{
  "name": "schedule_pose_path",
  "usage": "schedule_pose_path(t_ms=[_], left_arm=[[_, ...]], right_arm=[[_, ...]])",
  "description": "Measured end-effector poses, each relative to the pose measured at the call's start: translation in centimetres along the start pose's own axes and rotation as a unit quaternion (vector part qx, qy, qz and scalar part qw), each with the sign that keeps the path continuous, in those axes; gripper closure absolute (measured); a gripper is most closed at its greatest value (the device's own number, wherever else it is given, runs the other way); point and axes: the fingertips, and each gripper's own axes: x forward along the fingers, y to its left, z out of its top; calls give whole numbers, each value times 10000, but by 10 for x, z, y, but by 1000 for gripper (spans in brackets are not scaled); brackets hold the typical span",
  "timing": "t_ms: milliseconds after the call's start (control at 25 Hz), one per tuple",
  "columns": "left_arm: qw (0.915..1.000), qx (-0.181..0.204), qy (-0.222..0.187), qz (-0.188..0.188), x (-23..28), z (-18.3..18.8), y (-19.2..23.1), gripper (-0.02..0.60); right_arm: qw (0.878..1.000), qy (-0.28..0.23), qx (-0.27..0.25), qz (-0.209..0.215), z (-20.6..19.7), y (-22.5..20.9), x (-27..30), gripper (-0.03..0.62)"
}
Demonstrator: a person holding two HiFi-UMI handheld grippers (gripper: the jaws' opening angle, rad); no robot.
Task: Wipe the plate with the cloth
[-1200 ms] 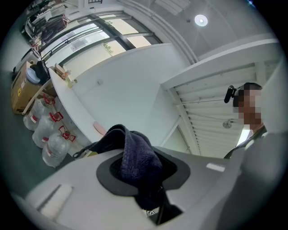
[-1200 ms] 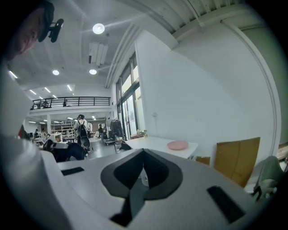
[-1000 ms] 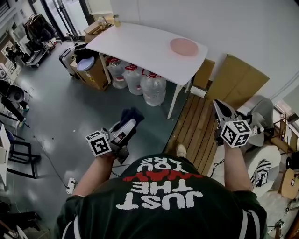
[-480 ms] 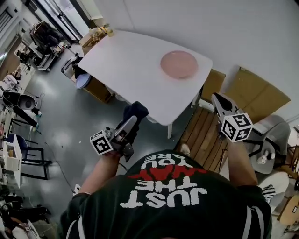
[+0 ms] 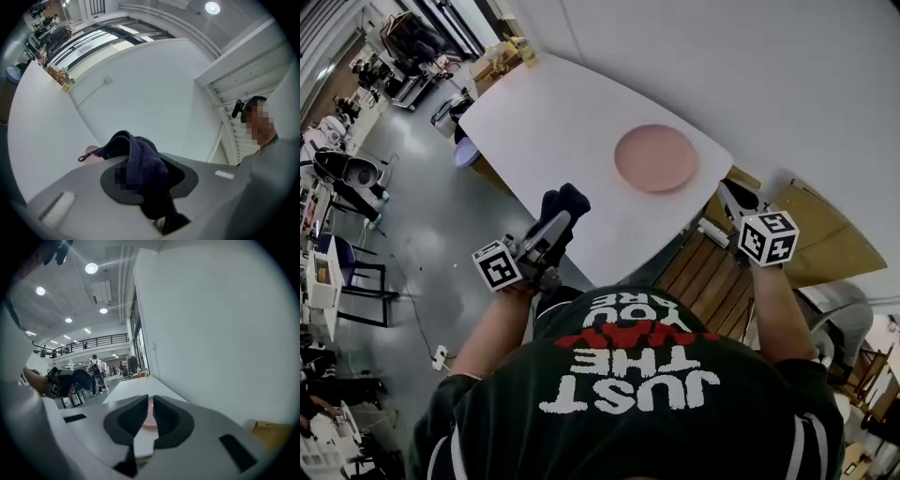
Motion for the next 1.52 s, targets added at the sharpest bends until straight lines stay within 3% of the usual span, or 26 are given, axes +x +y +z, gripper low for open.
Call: schedule_pose_path(t_ms=[320,400,480,600,960,1160,1320,1400,1520], left_arm=[[9993,67,157,327,18,15,52,488],[9992,-17,302,276,25,18,70,488],[9988,-129,450,129,34,25,89,488],[9976,-277,632,34,47,33,120,488],[9933,-575,971,-228,96,20,176,488],[9907,-459,1263,-233,104,12,189,488],[9877,-373,1513,-115,107,5,208,488],[9826,-185,1848,-17,115,-1,212,488],[9664,501,2519,-83,145,-10,202,488]], right_arm=[[9956,755,515,225,-35,-13,72,585],[9932,985,601,174,-47,-17,90,585],[9898,1211,745,84,-57,-24,106,544],[9826,1483,1119,-75,-74,-39,127,486],[9516,2441,1741,-681,-128,-96,182,457],[9296,2860,2270,-508,-156,-101,206,459],[9097,2781,2967,-839,-166,-105,216,568],[9046,2749,3096,-1010,-166,-104,216,577],[9015,2731,3139,-1188,-163,-97,222,577]])
